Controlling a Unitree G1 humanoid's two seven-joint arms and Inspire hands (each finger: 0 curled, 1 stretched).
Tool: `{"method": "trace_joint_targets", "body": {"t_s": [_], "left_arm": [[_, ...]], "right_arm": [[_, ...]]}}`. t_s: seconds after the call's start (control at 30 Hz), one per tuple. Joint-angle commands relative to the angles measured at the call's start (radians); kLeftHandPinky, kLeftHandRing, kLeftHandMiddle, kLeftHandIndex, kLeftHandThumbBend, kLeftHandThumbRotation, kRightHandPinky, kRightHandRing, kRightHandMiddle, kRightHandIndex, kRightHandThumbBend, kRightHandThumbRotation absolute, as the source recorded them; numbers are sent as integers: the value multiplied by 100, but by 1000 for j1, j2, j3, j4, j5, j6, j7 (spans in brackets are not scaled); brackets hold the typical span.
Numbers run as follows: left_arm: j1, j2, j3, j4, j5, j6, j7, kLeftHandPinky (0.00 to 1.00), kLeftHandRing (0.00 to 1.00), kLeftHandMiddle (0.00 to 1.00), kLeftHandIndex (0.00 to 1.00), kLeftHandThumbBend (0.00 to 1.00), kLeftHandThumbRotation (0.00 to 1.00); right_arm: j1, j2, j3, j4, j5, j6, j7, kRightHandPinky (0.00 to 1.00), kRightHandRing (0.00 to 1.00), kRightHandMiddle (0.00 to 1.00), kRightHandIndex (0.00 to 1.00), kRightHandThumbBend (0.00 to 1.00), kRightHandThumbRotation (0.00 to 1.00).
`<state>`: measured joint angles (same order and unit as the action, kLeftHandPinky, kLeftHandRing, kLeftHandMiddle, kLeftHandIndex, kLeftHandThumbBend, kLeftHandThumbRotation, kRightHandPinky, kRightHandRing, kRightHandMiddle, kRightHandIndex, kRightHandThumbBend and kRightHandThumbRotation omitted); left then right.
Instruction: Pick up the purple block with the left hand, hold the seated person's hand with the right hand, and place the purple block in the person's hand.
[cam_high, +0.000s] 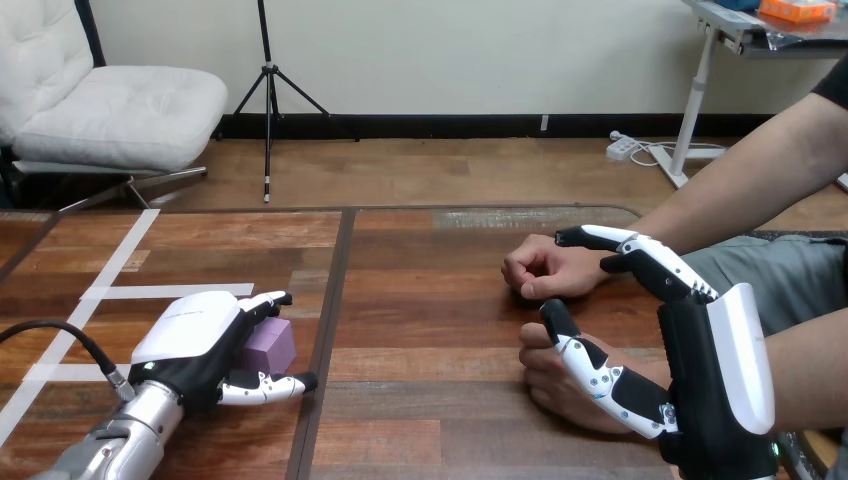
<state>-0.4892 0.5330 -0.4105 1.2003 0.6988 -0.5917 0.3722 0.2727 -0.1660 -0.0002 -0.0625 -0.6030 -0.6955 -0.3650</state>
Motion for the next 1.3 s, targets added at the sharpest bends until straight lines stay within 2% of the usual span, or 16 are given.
{"method": "trace_joint_targets", "body": {"t_s": [0.0, 0.17, 0.33, 0.5, 0.93, 1.27], "left_arm": [[-67, -7, -1, 3, -2, 7, 42, 68, 78, 82, 84, 61, 50], [-63, -16, 7, 8, -9, 11, 74, 63, 73, 77, 79, 58, 37], [-61, -23, 11, 12, -16, 21, 91, 51, 60, 67, 68, 54, 24], [-61, -28, 5, 15, -7, 31, 129, 43, 52, 60, 62, 52, 17], [-67, -34, -20, 24, 19, 63, 155, 34, 40, 48, 53, 49, 10], [-68, -40, -30, 31, 26, 70, 161, 34, 40, 47, 52, 49, 9]], "right_arm": [[-21, -18, -7, -43, 13, -7, 4, 64, 73, 72, 68, 40, 30], [-21, -18, -9, -40, 10, -10, 0, 64, 73, 71, 68, 40, 30], [-21, -18, -10, -38, 10, -11, 0, 64, 73, 71, 67, 40, 30], [-22, -18, -11, -37, 8, -12, -2, 64, 73, 71, 67, 40, 30], [-22, -20, -12, -36, 2, -13, -4, 64, 73, 71, 67, 40, 31], [-15, -18, -11, -49, 6, -1, 6, 64, 73, 71, 67, 40, 31]]}}
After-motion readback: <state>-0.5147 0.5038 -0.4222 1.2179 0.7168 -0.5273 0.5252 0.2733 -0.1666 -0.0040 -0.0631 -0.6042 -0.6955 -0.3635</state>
